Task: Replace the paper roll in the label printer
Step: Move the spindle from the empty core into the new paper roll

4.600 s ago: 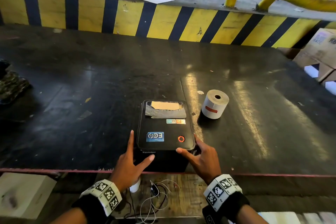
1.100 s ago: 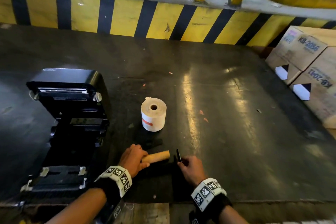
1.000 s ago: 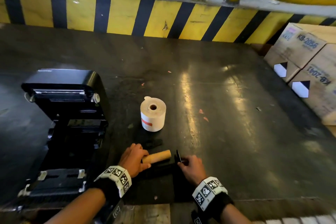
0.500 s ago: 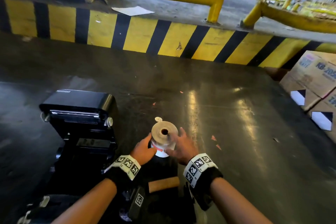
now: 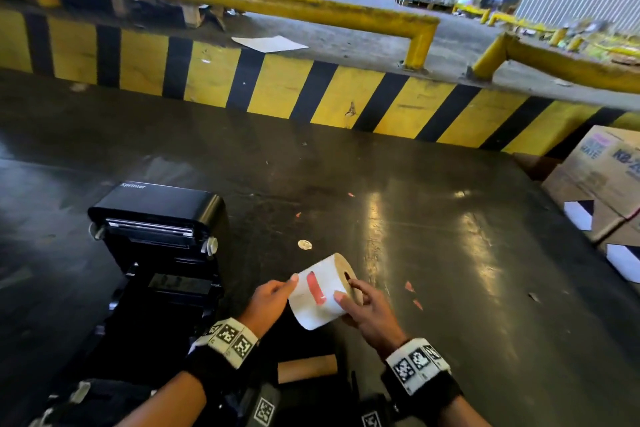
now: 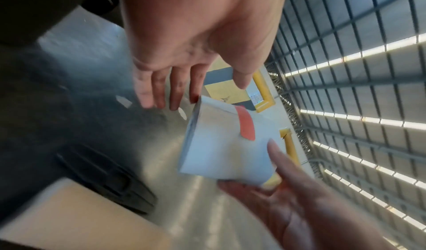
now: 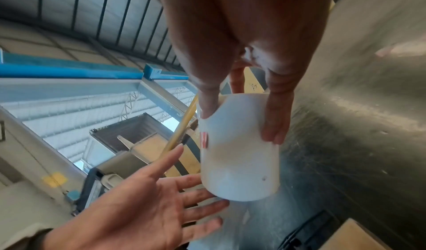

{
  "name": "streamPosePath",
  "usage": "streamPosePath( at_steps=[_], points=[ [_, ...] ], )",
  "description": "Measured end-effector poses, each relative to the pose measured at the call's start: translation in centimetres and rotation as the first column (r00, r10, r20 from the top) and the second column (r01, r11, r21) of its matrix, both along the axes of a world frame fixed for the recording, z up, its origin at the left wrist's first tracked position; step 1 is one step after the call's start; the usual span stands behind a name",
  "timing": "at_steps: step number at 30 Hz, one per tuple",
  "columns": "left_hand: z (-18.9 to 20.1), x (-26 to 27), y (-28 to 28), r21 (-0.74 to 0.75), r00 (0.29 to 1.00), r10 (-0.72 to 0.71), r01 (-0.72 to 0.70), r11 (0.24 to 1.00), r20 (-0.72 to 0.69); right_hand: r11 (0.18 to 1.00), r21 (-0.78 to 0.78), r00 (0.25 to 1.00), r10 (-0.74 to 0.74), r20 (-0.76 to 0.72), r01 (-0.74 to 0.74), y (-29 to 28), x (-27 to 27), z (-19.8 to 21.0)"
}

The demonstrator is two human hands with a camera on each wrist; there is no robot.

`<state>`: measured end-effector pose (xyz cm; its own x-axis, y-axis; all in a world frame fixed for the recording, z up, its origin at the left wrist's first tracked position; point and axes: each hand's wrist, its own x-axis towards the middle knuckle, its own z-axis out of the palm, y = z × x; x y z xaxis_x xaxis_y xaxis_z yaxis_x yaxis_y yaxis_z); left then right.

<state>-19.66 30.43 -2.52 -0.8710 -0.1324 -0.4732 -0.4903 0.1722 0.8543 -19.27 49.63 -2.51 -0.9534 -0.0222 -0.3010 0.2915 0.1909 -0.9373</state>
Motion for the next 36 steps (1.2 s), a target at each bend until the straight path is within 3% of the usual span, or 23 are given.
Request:
streamPosePath(
  at_steps=[5,9,11,13,16,20,25,30,36],
  points=[
    [1.6,1.9,2.0,0.224,0.987,-0.030,-0.005,0.975,0.156,0.956,-0.291,0.999,0.031,0.030,-0.021,2.6,3.4,1.8],
    [2.5,3.6,4.1,0.462,0.982,-0.061,-0.029,0.886,0.180,0.959,-0.283,0.999,0.025,0.046,-0.011,3.5,5.5,2.4],
    [2.6,4.3,4.9,0.494,0.983,-0.020,-0.075,0.866,0.185,0.988,-0.133,0.997,0.072,-0.017,-0.074,4.1,6.4,3.1],
    [2.7,4.7,5.4,0.424,0.987,0.001,-0.069,0.903,0.159,0.997,0.072,0.986,0.051,-0.157,-0.040,4.6,6.6,3.9],
    [2.8,5.6,6.1,0.281,0.995,0.014,-0.040,0.959,0.096,0.928,0.369,0.929,0.085,-0.359,0.057,5.2,6.4,4.6],
    [3.2,6.8,6.3,0.218,1.000,-0.012,0.006,0.976,0.027,0.823,0.566,0.889,0.226,-0.398,0.044,4.2,7.3,5.1],
    [3.1,8.2,6.5,0.242,0.999,0.024,-0.030,0.970,0.027,0.897,0.424,0.834,0.135,-0.535,0.127,3.5,8.7,4.1],
    [3.5,9.0,6.9,0.263,0.997,0.046,-0.062,0.963,0.068,0.969,0.245,0.893,0.077,-0.444,0.038,3.7,9.1,3.5],
    [3.9,9.7,7.3,0.317,0.988,0.039,-0.085,0.945,0.149,0.973,0.206,0.862,0.195,-0.469,-0.108,4.7,11.3,3.7]
  ],
)
